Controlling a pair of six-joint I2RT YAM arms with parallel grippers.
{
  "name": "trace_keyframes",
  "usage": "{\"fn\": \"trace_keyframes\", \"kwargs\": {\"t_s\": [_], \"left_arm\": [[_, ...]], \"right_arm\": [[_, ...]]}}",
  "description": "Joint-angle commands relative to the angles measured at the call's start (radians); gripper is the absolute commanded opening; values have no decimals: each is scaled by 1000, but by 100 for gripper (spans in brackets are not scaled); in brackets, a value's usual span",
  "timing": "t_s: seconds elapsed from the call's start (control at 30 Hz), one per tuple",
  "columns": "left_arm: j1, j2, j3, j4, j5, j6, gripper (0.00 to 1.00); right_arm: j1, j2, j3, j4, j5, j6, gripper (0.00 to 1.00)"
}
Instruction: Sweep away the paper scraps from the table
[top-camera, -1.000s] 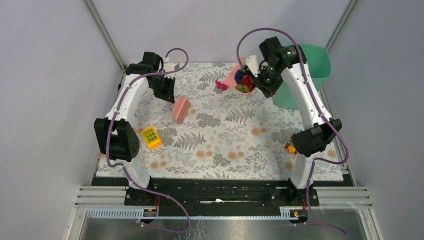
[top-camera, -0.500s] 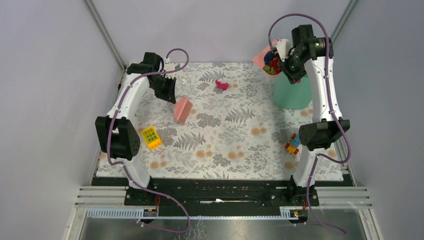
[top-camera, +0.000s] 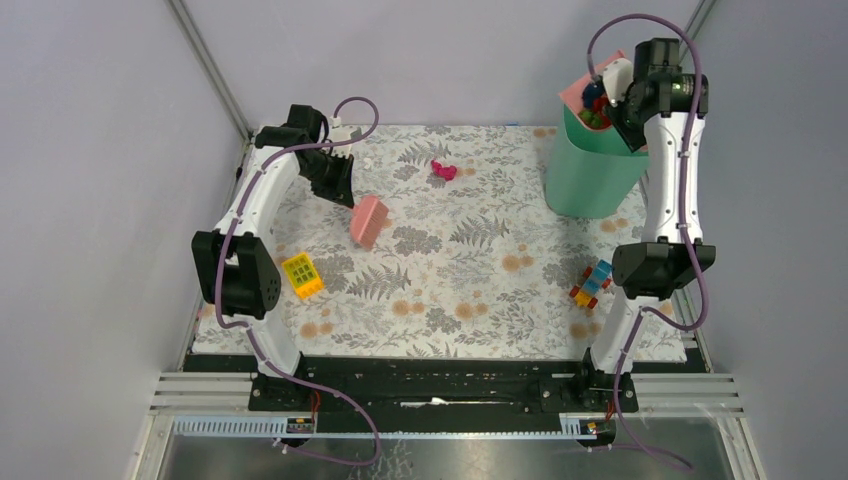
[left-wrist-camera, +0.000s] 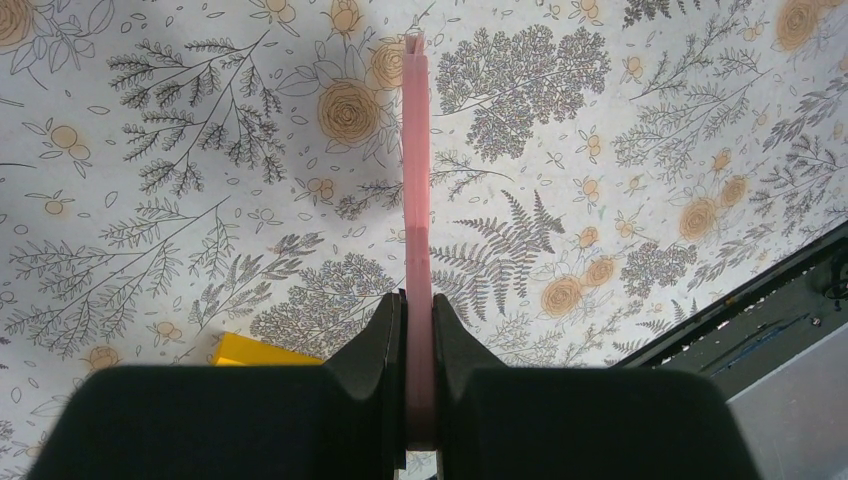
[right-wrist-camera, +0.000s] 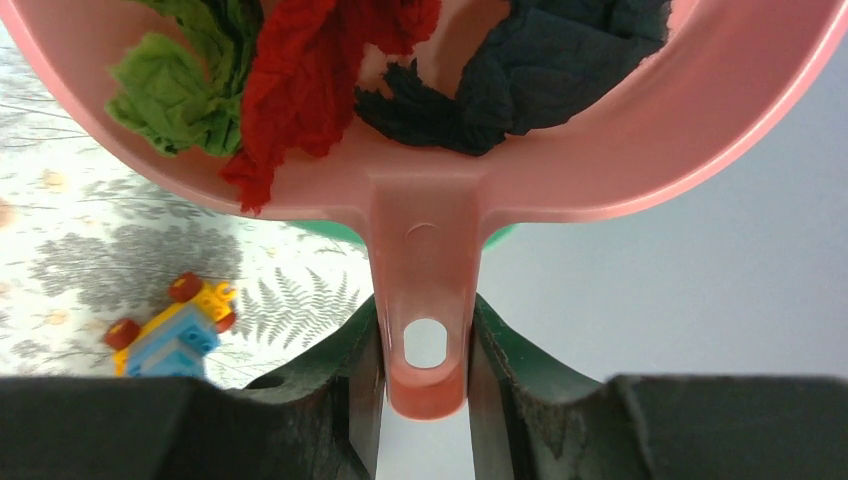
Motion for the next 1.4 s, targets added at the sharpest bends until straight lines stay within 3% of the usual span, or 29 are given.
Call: {"fn": "trace_keyframes", "kwargs": {"t_s": [0.0, 0.83, 1.17, 1.37], "left_arm": [[1, -10, 29, 6, 40, 3, 0], [-4, -25, 41, -12, 79, 8, 0], [-3, -34, 25, -11, 89, 9, 0], [-4, -40, 13, -11, 94, 10, 0]], "right_arm": [[-43, 5, 35, 62, 86, -82, 0], [-80, -47, -168, 341, 449, -722, 0], [-80, -136, -355, 602, 496, -1001, 0], [-80, -153, -407, 641, 507, -1041, 0]]}}
